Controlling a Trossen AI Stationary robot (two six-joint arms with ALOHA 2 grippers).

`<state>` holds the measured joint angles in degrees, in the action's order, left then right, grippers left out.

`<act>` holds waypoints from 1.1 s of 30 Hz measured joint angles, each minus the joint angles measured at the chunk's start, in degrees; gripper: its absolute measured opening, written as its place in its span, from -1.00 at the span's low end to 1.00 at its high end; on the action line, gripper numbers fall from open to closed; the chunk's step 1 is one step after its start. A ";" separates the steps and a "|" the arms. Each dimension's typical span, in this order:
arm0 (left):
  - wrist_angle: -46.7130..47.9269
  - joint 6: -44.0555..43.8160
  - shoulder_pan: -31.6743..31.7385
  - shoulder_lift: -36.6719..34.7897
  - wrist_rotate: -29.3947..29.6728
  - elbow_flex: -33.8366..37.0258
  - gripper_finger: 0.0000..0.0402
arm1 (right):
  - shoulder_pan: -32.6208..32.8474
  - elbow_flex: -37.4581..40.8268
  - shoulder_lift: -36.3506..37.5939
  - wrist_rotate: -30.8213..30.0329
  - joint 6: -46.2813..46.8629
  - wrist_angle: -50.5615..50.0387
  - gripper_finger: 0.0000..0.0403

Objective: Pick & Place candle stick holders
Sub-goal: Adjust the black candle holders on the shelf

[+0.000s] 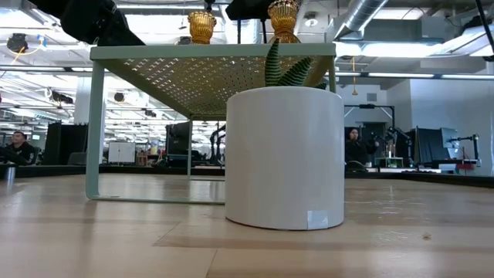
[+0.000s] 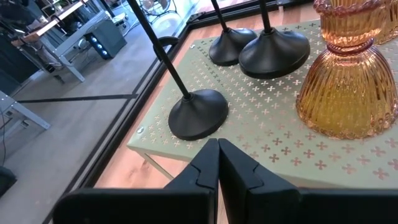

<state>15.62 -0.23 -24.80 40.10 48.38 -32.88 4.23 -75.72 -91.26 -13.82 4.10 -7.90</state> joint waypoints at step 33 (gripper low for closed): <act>-0.02 -0.02 0.00 0.02 -0.61 0.04 -0.97 | -0.57 0.09 -2.49 0.43 1.38 0.88 -0.69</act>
<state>15.59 -0.25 -24.80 40.12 47.77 -32.84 3.66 -75.64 -93.76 -13.40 5.48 -7.02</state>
